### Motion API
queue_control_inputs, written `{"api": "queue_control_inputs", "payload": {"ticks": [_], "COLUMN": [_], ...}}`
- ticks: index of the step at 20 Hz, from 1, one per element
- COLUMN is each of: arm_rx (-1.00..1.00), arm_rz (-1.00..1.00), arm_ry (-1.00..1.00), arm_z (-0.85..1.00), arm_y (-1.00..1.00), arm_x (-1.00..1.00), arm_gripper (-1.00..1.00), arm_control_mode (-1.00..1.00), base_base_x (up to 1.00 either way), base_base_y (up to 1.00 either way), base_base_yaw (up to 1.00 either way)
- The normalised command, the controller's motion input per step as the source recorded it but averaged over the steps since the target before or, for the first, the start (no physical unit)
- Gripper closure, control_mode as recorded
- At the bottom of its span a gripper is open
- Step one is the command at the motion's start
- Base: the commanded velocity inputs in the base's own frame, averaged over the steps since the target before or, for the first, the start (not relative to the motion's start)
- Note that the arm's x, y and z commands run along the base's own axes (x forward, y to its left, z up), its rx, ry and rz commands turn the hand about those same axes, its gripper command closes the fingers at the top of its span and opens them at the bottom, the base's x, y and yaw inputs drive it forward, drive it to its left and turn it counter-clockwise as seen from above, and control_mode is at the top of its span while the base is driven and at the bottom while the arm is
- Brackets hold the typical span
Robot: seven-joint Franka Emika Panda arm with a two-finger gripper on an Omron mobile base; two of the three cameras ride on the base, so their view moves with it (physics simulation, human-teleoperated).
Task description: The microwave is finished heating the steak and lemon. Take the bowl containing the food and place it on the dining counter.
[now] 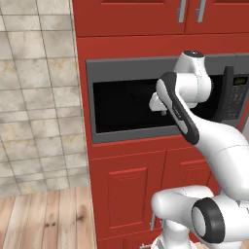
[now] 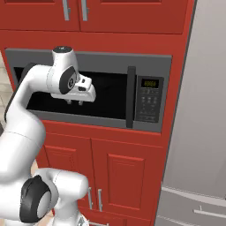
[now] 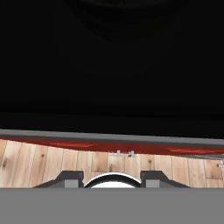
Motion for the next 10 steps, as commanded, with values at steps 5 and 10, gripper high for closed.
{"api": "queue_control_inputs", "payload": {"ticks": [5,10], "arm_rx": [0.0,0.0], "arm_rz": [0.0,0.0], "arm_ry": [0.0,0.0], "arm_z": [0.0,0.0], "arm_y": [-0.01,-0.15], "arm_x": [-0.3,-0.5], "arm_gripper": [-1.0,-1.0], "arm_control_mode": [-1.0,1.0], "base_base_x": [0.0,-0.12], "base_base_y": [0.0,-0.06], "base_base_yaw": [0.0,0.0]}}
